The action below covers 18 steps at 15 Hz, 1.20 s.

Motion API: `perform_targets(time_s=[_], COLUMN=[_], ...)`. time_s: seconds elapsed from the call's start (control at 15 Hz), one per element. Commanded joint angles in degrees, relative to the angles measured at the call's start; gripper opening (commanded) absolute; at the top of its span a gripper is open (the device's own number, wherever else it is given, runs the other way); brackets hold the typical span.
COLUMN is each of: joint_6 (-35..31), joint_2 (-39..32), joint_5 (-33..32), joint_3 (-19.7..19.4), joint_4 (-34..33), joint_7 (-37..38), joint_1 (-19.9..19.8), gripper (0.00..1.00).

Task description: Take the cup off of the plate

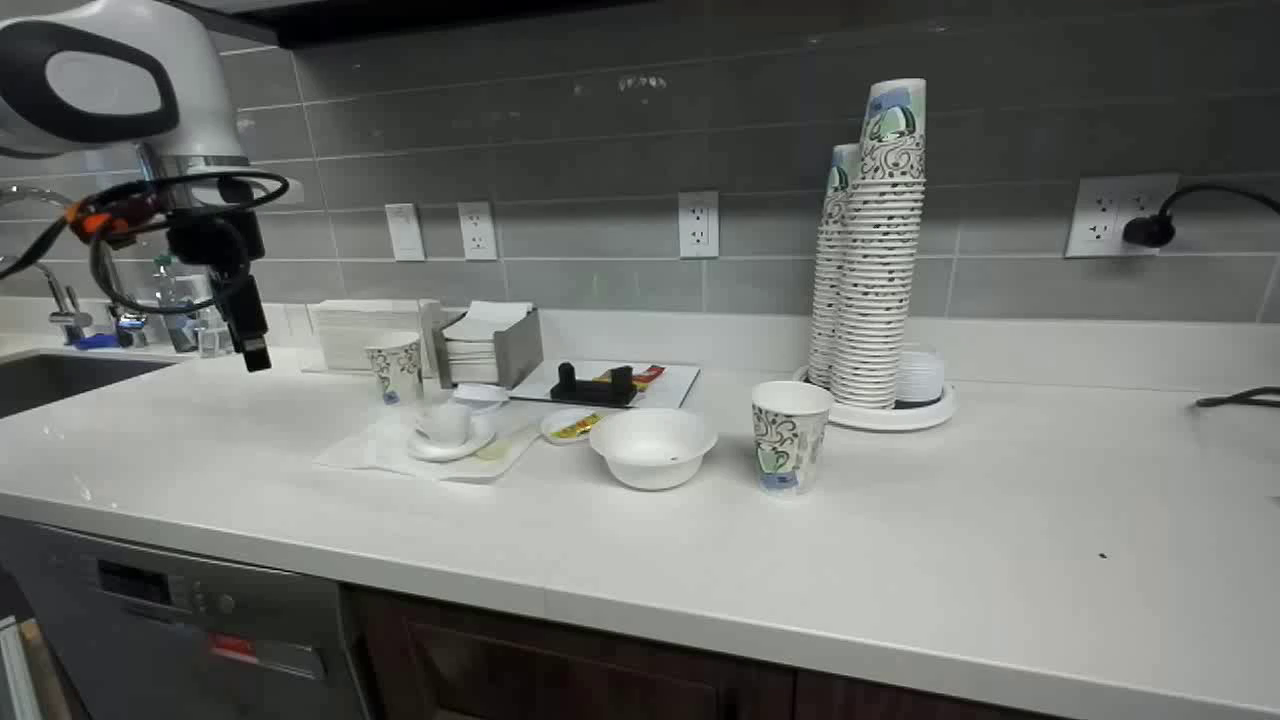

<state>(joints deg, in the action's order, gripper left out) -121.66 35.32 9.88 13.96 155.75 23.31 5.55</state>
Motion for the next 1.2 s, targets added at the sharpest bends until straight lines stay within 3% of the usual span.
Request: perform_targets(time_s=[0.0,0.67,0.87,1.13], joint_6=[0.1,0.1,-4.9,-4.8], joint_2=[0.0,0.0,-2.6,-7.8], joint_5=[-0.2,-0.2,0.1,-3.8], joint_3=[-0.3,-0.3,2.0,5.3], joint_4=[-0.1,-0.1,-1.0,-4.6], joint_7=[0.1,0.1,9.9,23.5], joint_1=[0.3,0.3,-2.7,-6.9], gripper=[1.00,1.00,1.00,1.00])
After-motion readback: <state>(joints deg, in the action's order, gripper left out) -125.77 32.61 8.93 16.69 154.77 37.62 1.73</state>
